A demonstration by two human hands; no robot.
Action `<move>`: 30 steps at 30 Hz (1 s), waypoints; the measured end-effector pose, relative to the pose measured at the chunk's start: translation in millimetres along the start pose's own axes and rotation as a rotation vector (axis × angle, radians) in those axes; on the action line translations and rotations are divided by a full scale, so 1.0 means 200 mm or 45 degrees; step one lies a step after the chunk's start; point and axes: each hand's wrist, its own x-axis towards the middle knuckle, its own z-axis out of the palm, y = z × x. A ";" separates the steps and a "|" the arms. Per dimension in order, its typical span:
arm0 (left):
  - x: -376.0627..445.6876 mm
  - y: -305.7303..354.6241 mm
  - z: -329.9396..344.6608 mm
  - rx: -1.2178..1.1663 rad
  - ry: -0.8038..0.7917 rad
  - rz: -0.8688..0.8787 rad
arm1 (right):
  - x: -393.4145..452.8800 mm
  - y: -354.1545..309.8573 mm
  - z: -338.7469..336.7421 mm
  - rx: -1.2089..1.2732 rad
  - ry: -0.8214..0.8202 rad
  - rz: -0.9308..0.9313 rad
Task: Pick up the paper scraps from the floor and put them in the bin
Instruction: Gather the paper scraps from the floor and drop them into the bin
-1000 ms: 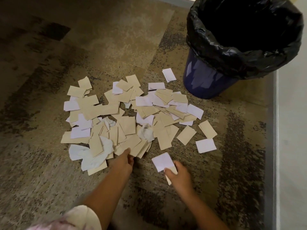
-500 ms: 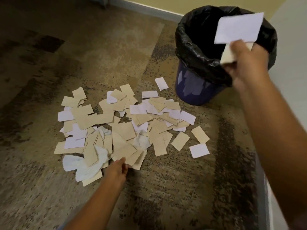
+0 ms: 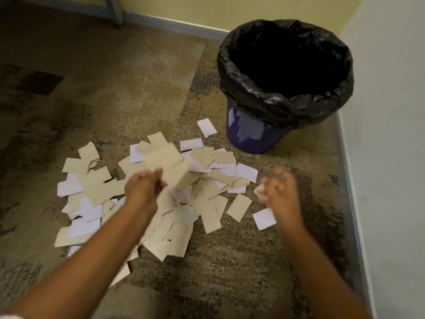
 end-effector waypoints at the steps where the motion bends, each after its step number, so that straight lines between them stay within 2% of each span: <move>1: -0.02 0.08 0.07 0.043 -0.054 0.087 | -0.04 0.13 -0.01 -0.030 -0.041 0.138; 3: -0.09 0.22 0.22 0.111 -0.148 0.229 | -0.12 0.33 -0.04 -0.069 -0.094 0.310; 7: -0.22 0.42 0.56 0.173 -0.329 0.403 | -0.16 0.54 -0.07 -0.110 -0.165 0.473; 10: -0.32 0.53 0.81 0.112 -0.448 0.365 | -0.14 0.56 -0.05 -0.046 -0.171 0.520; 15: -0.40 0.59 1.04 0.120 -0.575 0.189 | -0.04 0.54 -0.06 -0.145 -0.160 0.378; 19: -0.34 0.55 0.98 0.062 -0.563 0.113 | 0.04 0.57 -0.10 -0.269 -0.177 0.417; 22: -0.24 0.48 0.83 0.126 -0.399 0.116 | 0.14 0.61 -0.16 -0.784 -0.036 0.301; 24: -0.16 0.40 0.69 0.213 -0.304 0.130 | 0.21 0.60 -0.21 -0.976 0.068 0.268; 30: 0.03 -0.15 0.17 0.574 -0.042 -0.102 | 0.27 0.66 -0.16 -1.155 -0.003 0.313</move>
